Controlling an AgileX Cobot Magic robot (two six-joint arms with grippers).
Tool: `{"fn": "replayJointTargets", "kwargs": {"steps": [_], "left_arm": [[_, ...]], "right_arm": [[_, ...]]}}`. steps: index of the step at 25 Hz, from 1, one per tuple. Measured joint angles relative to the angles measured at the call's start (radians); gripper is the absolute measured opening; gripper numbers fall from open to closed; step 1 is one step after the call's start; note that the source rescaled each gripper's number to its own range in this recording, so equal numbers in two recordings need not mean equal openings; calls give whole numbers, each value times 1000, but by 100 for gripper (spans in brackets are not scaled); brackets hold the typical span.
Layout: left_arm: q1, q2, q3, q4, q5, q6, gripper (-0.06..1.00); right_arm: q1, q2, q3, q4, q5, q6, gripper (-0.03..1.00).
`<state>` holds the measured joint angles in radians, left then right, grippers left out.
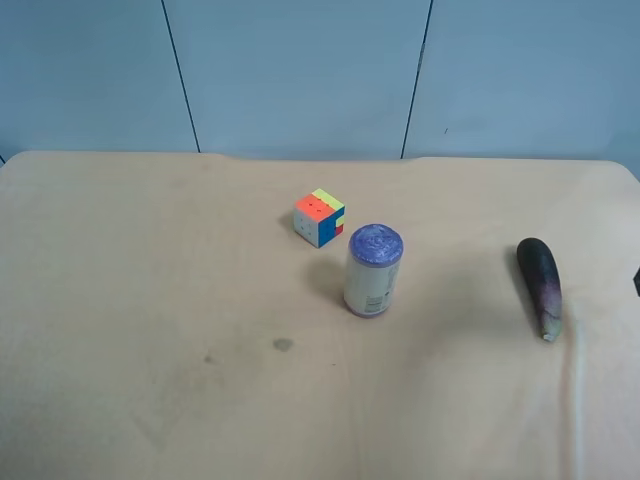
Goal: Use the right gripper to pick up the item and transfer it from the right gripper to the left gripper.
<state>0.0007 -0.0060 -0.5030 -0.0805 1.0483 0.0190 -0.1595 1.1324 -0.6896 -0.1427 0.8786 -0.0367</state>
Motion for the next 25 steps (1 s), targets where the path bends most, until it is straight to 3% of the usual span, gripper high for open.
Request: {"fn": "replayJointTargets", "kwargs": {"steps": [9, 13, 25], "left_arm": [[0, 0, 0, 0, 0, 0, 100], [0, 0, 0, 0, 0, 0, 100], [0, 0, 0, 0, 0, 0, 100]], "right_arm": [[2, 287, -1, 56, -234, -30, 100], [42, 363, -1, 69, -325, -34, 100], [175, 524, -1, 143, -433, -30, 100]]}}
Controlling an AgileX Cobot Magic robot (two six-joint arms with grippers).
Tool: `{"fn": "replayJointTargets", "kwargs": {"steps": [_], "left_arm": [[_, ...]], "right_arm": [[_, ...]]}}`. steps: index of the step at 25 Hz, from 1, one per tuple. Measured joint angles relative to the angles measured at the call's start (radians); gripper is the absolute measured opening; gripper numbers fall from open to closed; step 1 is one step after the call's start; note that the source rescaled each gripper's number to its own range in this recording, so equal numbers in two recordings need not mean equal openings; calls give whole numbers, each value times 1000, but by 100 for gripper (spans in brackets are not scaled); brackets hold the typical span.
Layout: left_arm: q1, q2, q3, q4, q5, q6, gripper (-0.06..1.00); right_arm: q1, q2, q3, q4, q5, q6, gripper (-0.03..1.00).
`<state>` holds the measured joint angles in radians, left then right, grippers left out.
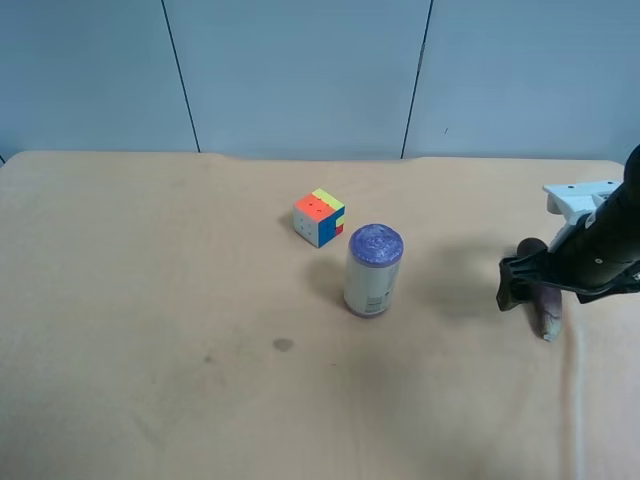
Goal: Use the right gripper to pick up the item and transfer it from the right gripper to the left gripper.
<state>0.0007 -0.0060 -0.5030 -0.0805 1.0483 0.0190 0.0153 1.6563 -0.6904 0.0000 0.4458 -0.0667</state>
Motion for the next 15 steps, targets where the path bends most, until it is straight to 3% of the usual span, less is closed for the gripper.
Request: {"fn": "replayJointTargets", "kwargs": {"steps": [6, 15], "left_arm": [[0, 0, 0, 0, 0, 0, 100], [0, 0, 0, 0, 0, 0, 100]], "right_arm": [[5, 9, 16, 14, 30, 1, 100], [5, 9, 131, 14, -98, 1, 97]]}}
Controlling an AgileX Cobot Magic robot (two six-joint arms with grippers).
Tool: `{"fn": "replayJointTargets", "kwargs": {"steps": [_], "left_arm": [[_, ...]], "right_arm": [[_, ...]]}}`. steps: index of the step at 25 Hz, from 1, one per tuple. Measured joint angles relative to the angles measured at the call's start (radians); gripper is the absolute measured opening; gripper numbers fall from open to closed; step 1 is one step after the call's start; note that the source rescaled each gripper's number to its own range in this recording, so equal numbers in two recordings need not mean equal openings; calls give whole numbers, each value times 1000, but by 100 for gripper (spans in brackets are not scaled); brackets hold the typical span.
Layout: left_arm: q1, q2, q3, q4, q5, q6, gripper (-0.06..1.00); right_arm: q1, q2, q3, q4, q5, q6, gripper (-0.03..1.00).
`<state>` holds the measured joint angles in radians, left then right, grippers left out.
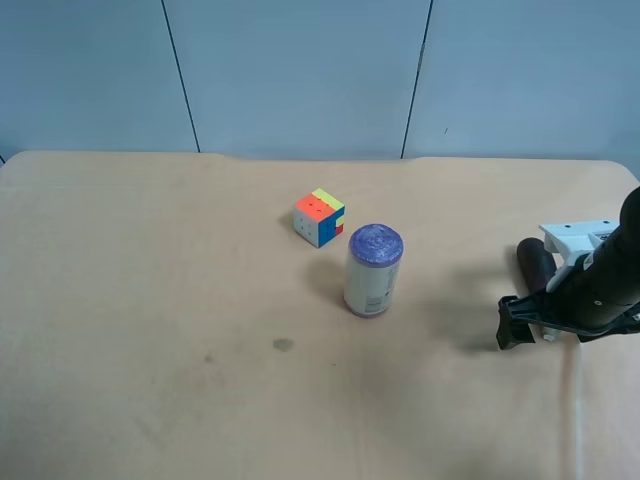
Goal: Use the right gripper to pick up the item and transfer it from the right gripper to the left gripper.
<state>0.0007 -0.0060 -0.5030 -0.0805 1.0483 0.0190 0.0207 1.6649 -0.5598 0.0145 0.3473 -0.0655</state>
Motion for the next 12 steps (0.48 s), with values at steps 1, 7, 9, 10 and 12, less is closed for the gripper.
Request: {"fn": "replayJointTargets", "kwargs": {"steps": [1, 7, 9, 10, 12], "left_arm": [[0, 0, 0, 0, 0, 0, 100], [0, 0, 0, 0, 0, 0, 100], [0, 0, 0, 0, 0, 0, 100], [0, 0, 0, 0, 0, 0, 100], [0, 0, 0, 0, 0, 0, 100]], "right_arm": [[0, 0, 0, 0, -8, 0, 97], [-45, 0, 0, -24, -13, 1, 96], [-55, 0, 0, -35, -13, 1, 94], [-57, 0, 0, -44, -13, 1, 93], [-60, 0, 0, -51, -15, 1, 91]]}}
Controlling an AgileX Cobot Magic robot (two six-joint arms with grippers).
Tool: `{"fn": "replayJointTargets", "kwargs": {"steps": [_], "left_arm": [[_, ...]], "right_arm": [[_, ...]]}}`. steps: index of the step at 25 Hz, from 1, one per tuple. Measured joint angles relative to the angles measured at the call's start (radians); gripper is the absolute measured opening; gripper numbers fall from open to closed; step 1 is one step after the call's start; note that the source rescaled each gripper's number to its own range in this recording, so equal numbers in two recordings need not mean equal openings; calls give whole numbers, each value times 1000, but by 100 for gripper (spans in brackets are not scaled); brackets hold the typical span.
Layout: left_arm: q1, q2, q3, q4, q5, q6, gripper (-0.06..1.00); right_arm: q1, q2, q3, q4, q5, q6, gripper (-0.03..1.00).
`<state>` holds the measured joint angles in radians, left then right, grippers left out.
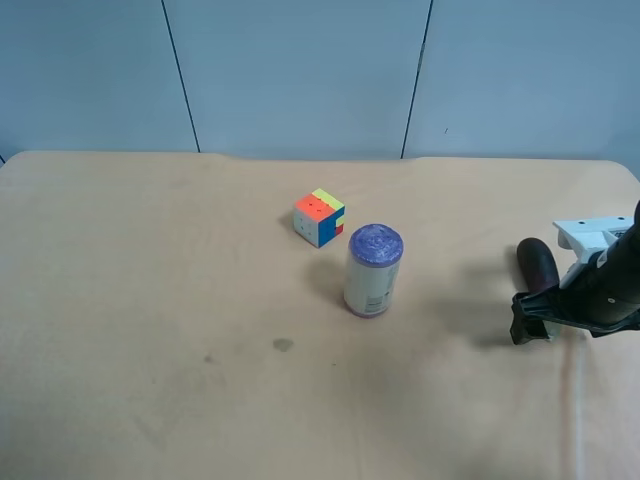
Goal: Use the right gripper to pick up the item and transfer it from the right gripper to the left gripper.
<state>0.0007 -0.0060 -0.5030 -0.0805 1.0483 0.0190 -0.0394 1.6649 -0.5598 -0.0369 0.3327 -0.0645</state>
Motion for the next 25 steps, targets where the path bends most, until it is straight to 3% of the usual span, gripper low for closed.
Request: {"fn": "replayJointTargets", "kwargs": {"steps": [8, 18, 25], "left_arm": [[0, 0, 0, 0, 0, 0, 100], [0, 0, 0, 0, 0, 0, 100], [0, 0, 0, 0, 0, 0, 100]], "right_arm": [[-31, 0, 0, -7, -5, 0, 80], [-31, 0, 0, -7, -36, 1, 37], [-32, 0, 0, -7, -55, 1, 34]]}}
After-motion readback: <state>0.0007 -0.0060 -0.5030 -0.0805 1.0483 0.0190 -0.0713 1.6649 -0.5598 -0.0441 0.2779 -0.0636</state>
